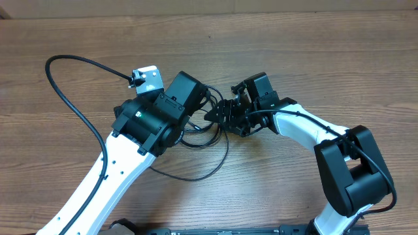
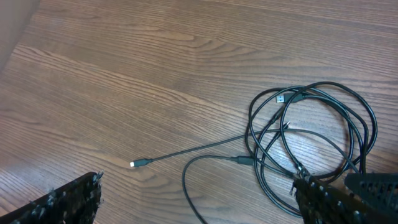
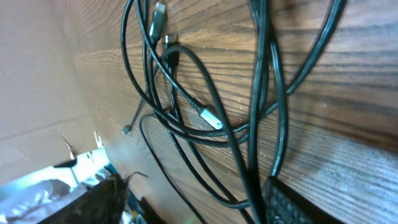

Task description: Untangle cables

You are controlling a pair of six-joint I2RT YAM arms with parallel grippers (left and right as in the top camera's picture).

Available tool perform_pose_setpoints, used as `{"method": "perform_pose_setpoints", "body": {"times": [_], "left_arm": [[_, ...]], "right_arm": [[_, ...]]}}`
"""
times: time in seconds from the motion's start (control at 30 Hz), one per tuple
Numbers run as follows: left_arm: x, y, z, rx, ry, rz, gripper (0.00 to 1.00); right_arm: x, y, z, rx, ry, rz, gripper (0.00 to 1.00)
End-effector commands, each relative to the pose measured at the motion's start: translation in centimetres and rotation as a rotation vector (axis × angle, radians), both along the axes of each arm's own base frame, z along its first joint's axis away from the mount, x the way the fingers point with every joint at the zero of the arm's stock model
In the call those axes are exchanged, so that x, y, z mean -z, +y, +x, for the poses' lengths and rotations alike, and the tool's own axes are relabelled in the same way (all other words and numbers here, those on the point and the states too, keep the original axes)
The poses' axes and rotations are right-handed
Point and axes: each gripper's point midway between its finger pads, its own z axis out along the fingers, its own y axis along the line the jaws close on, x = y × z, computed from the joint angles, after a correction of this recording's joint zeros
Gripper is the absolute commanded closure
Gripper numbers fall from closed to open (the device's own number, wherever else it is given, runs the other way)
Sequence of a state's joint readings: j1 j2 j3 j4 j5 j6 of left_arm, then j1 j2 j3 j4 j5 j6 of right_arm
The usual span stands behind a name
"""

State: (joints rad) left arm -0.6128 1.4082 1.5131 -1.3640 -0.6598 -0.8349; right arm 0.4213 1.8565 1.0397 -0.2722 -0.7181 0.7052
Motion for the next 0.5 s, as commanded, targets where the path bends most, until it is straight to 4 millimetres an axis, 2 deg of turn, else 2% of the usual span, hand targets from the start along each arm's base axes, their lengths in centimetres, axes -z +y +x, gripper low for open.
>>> {"method": "perform_pose_setpoints", "body": {"times": [0.0, 0.2, 0.47], "left_arm": [[-0.3, 0.7, 0.0, 0.0, -0.009, 0.032, 0.0], [-0.3, 0.7, 0.1, -0.001, -0.011, 0.035, 0.0], [-0.3, 0.8, -0.1, 0.004, -0.003, 0.044, 0.0]], "right_arm": [[0.1, 0.4, -0.6, -0.016, 0.021, 0.015, 0.35], [0.6, 1.4, -2.0, -0.053, 0.033, -0.012, 0.36], [1.1, 4.2, -5.4, -0.153, 0.033, -0.048, 0.39]]}}
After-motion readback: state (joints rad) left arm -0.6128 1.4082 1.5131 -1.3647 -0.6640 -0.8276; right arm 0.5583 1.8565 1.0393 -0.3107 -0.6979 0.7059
